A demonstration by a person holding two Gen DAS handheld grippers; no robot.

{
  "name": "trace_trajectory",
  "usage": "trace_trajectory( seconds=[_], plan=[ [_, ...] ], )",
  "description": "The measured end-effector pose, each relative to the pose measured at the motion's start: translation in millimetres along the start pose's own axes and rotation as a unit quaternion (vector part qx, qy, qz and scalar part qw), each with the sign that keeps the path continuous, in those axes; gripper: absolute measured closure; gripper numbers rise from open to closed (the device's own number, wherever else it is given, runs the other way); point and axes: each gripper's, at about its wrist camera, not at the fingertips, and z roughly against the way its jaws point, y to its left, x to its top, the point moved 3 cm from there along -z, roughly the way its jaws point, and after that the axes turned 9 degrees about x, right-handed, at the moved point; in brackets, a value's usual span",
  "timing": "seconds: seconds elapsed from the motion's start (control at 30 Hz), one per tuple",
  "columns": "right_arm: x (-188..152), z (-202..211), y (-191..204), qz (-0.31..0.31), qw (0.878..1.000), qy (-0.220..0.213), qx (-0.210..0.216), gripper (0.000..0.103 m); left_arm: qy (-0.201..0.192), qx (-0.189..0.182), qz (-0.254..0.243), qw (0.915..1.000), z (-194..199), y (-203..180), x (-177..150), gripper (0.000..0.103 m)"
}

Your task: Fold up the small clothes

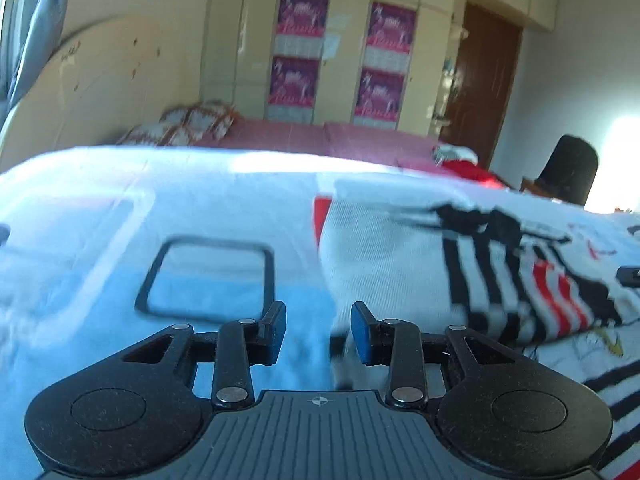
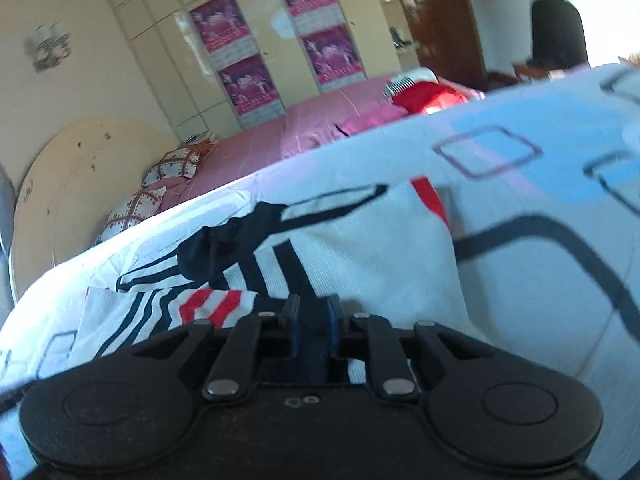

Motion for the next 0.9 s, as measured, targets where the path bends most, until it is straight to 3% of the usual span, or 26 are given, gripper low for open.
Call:
trace_trajectory(
  seconds=[0.13, 0.3, 0.37, 0.57, 0.63, 0.7, 0.77, 0.9],
  plan=[
    [3.2, -19.8, 6.6, 0.024, 0.999, 0.012, -0.018, 0.079, -0.024, -0.035, -0.021, 0.9989, -31.8, -21.1, 38.3, 0.068],
    [-0.6, -33.5, 2.5, -0.003, 1.0, 0.018, 0.0, 0.09, -0.013, -0.073, -0.018, 0.9971, -79.8, -34.6, 61.4, 0.068],
    [-3.9, -39.1, 1.0, -0.003, 1.0, 0.023, -0.006, 0.089, 0.003, -0.081, -0.019, 0.9965, -96.6, -38.2, 62.2, 0.068],
    [-7.8, -49.8, -10.2, -0.016, 0.999, 0.031, -0.018, 0.089, 0.051, -0.053, -0.025, 0.997, -140.0, -36.3, 44.7, 0.068],
    [-6.4, -50.0, -12.3, -0.017, 0.999, 0.03, -0.019, 0.089, 0.046, -0.054, -0.015, 0.9974, -140.4, -34.1, 43.5, 0.068],
    [-0.5, -40.9, -14.0, -0.022, 0.999, 0.014, -0.026, 0.077, 0.035, -0.042, -0.005, 0.9985, -130.5, -31.6, 49.2, 0.068],
    [4.7, -32.0, -20.8, -0.04, 0.999, -0.001, -0.024, 0.077, 0.019, -0.03, 0.006, 0.9994, -122.0, -25.4, 49.9, 0.068],
    [2.4, -39.5, -30.3, -0.069, 0.997, 0.021, -0.008, 0.075, 0.038, -0.02, 0.027, 0.9987, -136.1, -16.7, 45.1, 0.068]
  ],
)
